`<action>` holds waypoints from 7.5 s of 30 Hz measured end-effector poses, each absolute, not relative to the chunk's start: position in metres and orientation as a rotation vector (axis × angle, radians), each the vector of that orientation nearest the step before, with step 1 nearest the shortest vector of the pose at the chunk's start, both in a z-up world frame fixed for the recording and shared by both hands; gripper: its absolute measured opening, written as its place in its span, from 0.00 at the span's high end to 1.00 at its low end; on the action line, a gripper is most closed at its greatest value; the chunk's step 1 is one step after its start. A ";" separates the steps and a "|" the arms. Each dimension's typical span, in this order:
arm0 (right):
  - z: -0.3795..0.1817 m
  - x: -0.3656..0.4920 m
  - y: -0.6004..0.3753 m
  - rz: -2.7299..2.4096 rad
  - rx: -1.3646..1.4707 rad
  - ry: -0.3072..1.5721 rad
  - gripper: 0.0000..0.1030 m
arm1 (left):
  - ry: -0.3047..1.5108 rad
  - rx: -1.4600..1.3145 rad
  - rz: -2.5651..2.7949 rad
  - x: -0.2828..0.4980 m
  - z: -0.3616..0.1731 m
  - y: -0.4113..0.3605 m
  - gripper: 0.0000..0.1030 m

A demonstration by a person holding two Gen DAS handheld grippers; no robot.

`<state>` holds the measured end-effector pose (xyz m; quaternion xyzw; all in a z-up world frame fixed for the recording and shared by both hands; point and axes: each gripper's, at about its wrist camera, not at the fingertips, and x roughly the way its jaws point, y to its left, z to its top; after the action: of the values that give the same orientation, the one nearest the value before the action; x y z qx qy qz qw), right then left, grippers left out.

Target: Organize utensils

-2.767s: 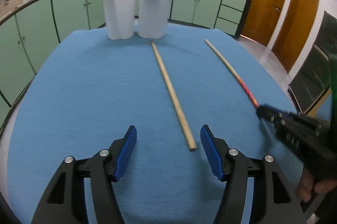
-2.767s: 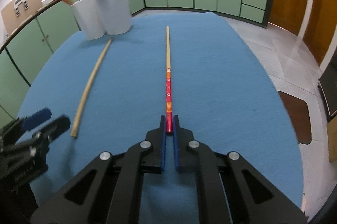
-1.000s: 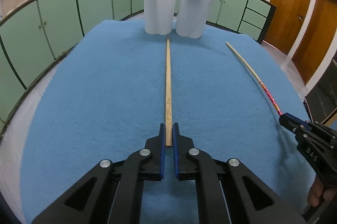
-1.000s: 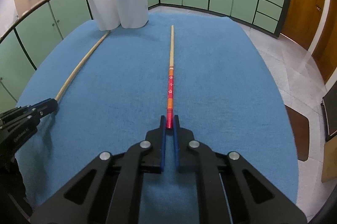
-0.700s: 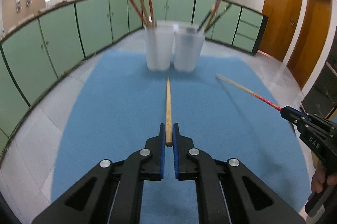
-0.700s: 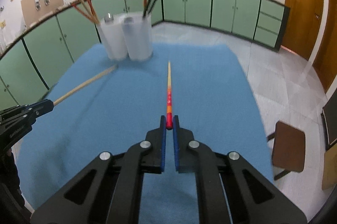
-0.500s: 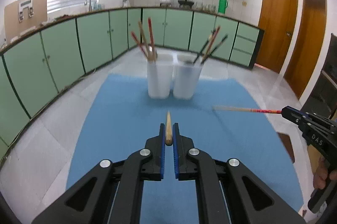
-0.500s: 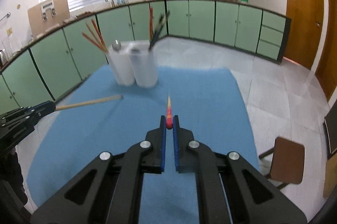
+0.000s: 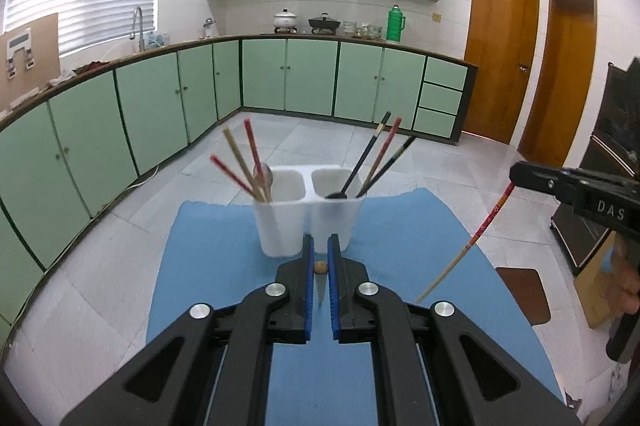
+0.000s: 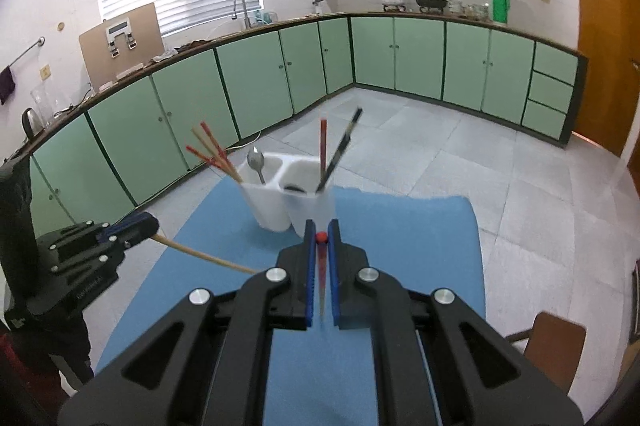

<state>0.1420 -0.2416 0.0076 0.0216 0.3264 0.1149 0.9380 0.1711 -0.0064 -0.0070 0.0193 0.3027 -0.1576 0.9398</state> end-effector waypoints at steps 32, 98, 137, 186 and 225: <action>0.081 0.293 -0.223 0.280 0.040 0.474 0.95 | 0.349 0.016 -0.271 0.285 0.070 -0.016 0.94; 0.027 0.047 -0.206 0.227 0.030 0.425 0.05 | 0.388 -0.002 -0.225 0.065 0.051 0.018 0.06; 0.025 0.051 -0.204 0.226 0.012 0.434 0.05 | 0.397 -0.007 -0.213 0.069 0.048 0.021 0.06; 0.022 0.053 -0.202 0.223 0.013 0.440 0.05 | 0.404 -0.006 -0.206 0.071 0.041 0.021 0.06; 0.020 0.054 -0.211 0.217 0.024 0.443 0.05 | 0.418 -0.009 -0.212 0.076 0.035 0.025 0.06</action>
<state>0.0541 -0.2108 0.0197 0.0120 0.2194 0.1072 0.9696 0.0763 0.0252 0.0353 -0.0045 0.2072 -0.1051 0.9726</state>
